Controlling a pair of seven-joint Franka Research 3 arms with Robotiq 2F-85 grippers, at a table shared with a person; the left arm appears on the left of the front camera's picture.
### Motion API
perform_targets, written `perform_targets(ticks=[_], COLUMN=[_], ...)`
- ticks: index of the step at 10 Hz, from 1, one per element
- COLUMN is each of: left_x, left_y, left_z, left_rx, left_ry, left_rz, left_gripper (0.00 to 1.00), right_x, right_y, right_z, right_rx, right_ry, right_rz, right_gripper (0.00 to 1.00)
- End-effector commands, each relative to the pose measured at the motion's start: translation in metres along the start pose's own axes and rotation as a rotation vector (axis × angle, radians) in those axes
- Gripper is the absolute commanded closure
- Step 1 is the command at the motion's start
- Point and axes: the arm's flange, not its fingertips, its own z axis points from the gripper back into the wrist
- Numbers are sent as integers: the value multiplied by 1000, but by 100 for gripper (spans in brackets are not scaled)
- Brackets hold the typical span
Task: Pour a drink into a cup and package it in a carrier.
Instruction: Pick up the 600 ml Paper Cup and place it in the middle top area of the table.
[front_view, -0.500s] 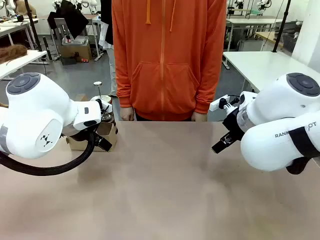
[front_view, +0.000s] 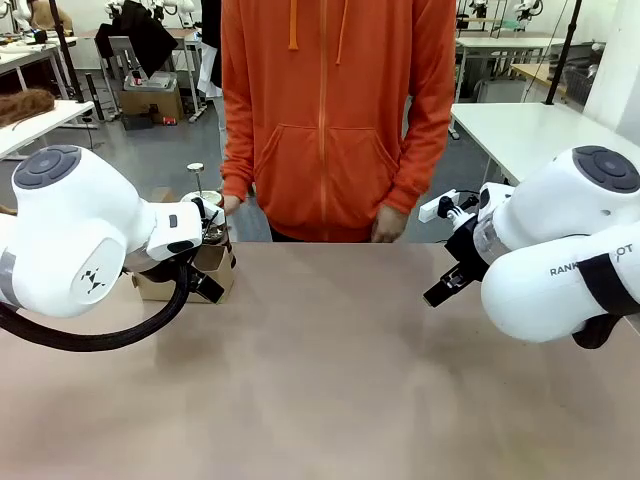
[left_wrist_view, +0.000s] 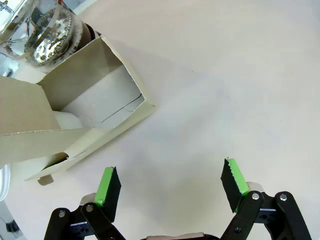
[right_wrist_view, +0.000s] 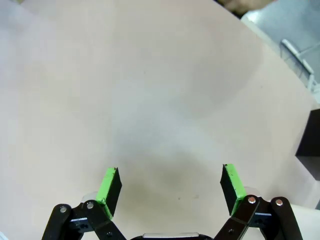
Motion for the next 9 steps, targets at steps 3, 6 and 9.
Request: perform_targets(ticks=[3, 6, 9], left_x=[0, 0, 0], left_y=[0, 0, 0], left_z=[0, 0, 0], left_rx=[0, 0, 0], left_ry=[0, 0, 0], left_rz=[0, 0, 0], left_gripper=[0, 0, 0], right_x=[0, 43, 87], right_y=[0, -43, -141], right_z=[0, 34, 87], right_rx=[0, 20, 165], right_ry=[0, -10, -18], right_rz=[0, -53, -63], right_gripper=[0, 0, 0])
